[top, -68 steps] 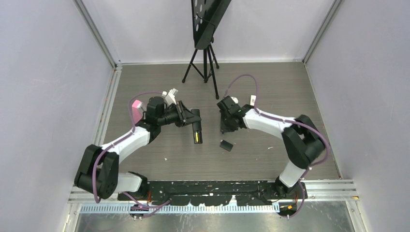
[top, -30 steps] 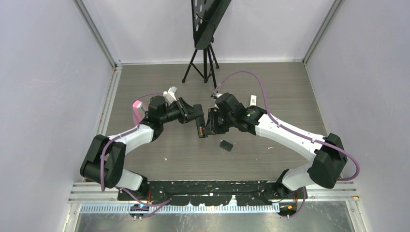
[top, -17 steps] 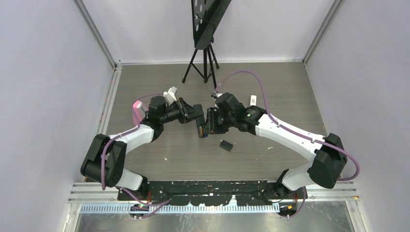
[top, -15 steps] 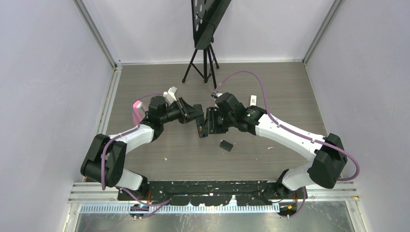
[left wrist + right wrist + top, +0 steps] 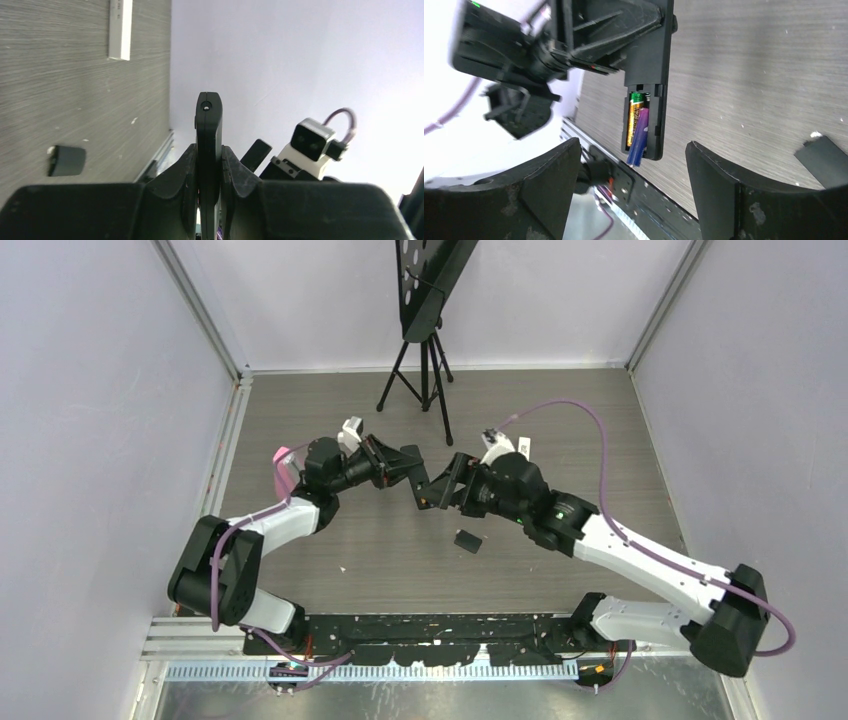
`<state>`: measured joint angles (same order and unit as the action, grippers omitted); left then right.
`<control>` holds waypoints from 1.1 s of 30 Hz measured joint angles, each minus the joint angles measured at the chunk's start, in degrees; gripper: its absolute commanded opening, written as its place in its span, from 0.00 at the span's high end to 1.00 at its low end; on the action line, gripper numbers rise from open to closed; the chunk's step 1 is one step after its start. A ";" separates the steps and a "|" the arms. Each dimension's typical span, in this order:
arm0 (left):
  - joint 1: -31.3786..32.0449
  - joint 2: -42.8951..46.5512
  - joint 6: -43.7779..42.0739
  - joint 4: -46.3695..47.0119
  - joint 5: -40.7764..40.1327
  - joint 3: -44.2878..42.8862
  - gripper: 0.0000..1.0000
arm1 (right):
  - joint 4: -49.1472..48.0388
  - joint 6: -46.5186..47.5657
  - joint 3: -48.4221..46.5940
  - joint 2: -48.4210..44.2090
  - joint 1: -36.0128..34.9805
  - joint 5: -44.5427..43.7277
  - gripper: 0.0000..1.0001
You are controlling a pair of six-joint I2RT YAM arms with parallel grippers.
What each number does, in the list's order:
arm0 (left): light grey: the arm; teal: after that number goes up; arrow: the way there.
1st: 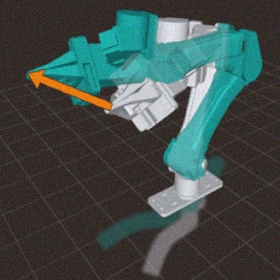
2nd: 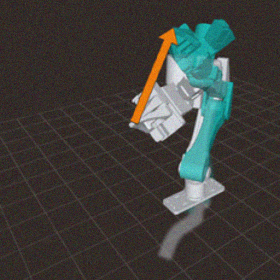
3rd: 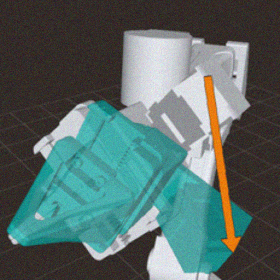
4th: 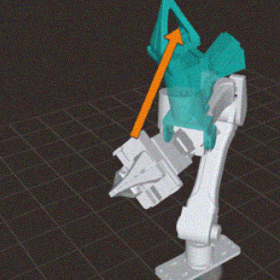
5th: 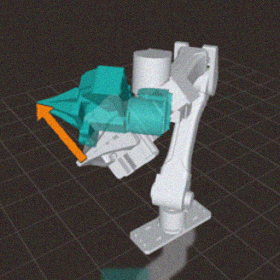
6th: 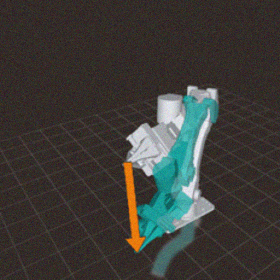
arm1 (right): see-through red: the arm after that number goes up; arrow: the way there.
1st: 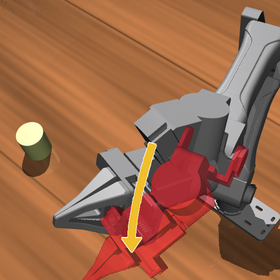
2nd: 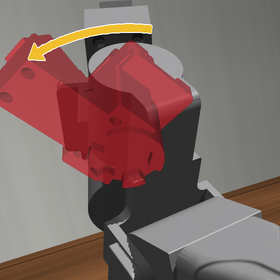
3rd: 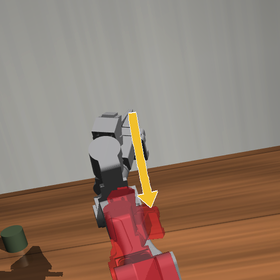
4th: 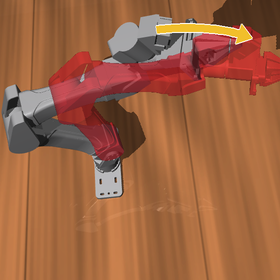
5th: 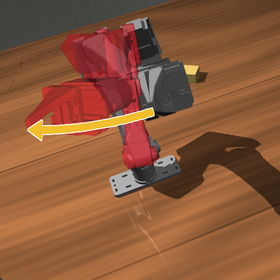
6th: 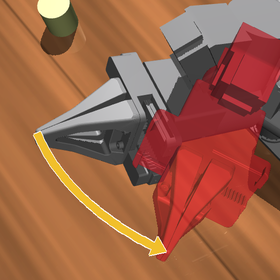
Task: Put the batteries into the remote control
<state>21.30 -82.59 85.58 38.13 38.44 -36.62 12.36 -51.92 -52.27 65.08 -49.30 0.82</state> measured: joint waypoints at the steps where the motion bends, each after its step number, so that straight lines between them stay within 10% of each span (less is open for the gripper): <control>1: 0.00 -0.26 2.99 1.53 -0.72 0.00 1.00 | -1.27 -0.98 0.96 -1.46 0.00 -0.96 0.18; 33: 0.07 4.94 17.59 4.33 -9.62 0.00 1.00 | -26.62 -18.34 14.78 -9.38 -0.46 -10.58 0.38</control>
<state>21.37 -77.65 103.18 42.46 28.82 -36.62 -14.26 -70.26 -37.50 55.70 -49.76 -9.76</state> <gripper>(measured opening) 0.185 0.641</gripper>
